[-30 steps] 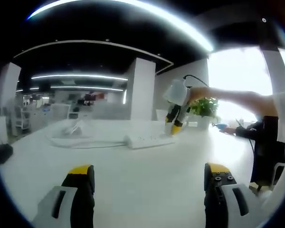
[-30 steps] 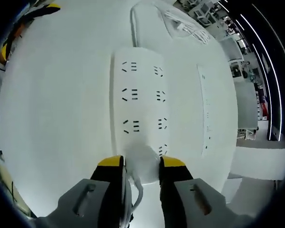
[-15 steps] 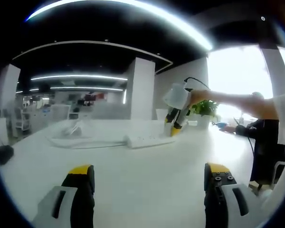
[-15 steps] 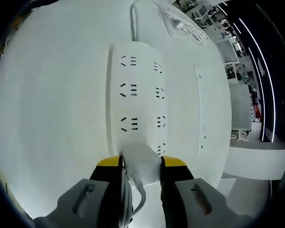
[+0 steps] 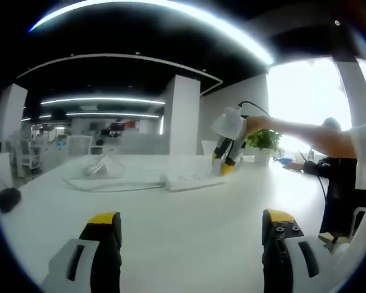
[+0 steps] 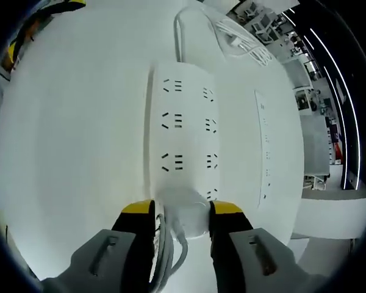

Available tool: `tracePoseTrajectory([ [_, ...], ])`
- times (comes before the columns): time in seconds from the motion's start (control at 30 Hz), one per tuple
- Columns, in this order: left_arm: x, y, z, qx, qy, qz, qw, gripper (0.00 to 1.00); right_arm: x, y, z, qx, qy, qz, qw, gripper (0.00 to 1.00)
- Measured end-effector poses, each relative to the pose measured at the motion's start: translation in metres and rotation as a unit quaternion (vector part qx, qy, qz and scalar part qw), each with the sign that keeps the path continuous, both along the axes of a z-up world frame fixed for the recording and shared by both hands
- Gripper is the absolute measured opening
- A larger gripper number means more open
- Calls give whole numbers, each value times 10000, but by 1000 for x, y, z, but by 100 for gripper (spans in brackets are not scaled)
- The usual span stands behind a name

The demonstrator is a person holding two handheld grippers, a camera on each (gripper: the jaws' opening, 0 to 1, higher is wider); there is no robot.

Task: Straighten the power strip on the desk, plug the charger into it

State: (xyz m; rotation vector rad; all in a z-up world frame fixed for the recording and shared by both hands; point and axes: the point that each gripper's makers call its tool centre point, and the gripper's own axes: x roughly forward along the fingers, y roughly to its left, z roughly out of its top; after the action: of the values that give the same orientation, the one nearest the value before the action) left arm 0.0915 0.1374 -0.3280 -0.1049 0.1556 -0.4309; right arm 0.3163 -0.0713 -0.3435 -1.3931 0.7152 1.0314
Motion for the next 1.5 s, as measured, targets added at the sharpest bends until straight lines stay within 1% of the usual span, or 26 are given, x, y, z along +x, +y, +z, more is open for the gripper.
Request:
tracePoseTrajectory([
  [0.07, 0, 2, -1, 11, 9, 14, 10000, 98, -2, 0, -4, -53, 2, 169, 9998, 42],
  [0.17, 0, 3, 0, -12, -5, 29, 10000, 98, -1, 1, -6, -35, -15, 215, 9998, 56],
  [0.2, 0, 3, 0, -9, -11, 31, 10000, 98, 0, 1, -7, -8, 3, 194, 9998, 59],
  [0.33, 1, 3, -1, -24, 4, 33, 10000, 98, -1, 3, -7, 71, 49, 207, 9997, 62],
  [0.43, 2, 2, 0, -19, -10, 21, 10000, 98, -2, 7, -8, 210, 108, 225, 9995, 69],
  [0.5, 3, 1, 1, -23, -21, 8, 10000, 98, -4, 8, -8, 244, 157, 226, 9993, 72],
  [0.57, 4, 0, 1, -14, -26, -7, 10000, 98, -4, 9, -9, 283, 167, 249, 9992, 77],
  [0.63, 5, -1, 1, -16, -29, -19, 10000, 99, -4, 9, -9, 297, 157, 288, 9990, 86],
  [0.73, 6, -3, 2, -6, -45, -36, 10000, 99, -3, 10, -8, 369, 185, 266, 9988, 92],
  [0.83, 7, -4, 2, 0, -35, -42, 10000, 99, -4, 12, -7, 547, 239, 233, 9979, 100],
  [1.0, 9, -4, 2, 43, -38, -34, 10000, 99, -2, 10, -3, 680, 245, 227, 9971, 100],
  [1.07, 9, -4, 2, 48, -38, -29, 10000, 99, -1, 13, 0, 798, 201, 298, 9962, 100],
  [1.17, 9, -4, 2, 58, -39, -26, 10000, 99, -1, 16, 3, 1029, 219, 242, 9942, 100],
  [1.2, 9, -4, 2, 59, -35, -28, 10000, 99, -2, 22, 6, 1313, 284, 215, 9907, 100],
  [1.23, 9, -4, 2, 59, -34, -29, 10000, 99, -2, 23, 7, 1362, 295, 210, 9900, 100],
  [1.27, 9, -4, 2, 54, -35, -30, 10000, 99, -2, 25, 9, 1544, 346, 175, 9872, 100],
  [1.3, 9, -4, 2, 52, -34, -32, 10000, 99, -2, 26, 10, 1597, 351, 160, 9864, 100],
  [1.37, 8, -5, 1, 41, -27, -42, 10000, 99, -5, 30, 15, 1880, 371, 143, 9814, 100],
  [1.4, 8, -5, 0, 40, -19, -41, 10000, 99, -5, 30, 17, 1955, 386, 131, 9799, 100],
  [1.47, 8, -4, -1, 50, -7, -32, 10000, 99, -5, 34, 23, 2242, 397, 94, 9737, 100],
  [1.5, 8, -3, 0, 48, -11, -29, 10000, 99, -5, 34, 25, 2292, 407, 86, 9725, 100],
])
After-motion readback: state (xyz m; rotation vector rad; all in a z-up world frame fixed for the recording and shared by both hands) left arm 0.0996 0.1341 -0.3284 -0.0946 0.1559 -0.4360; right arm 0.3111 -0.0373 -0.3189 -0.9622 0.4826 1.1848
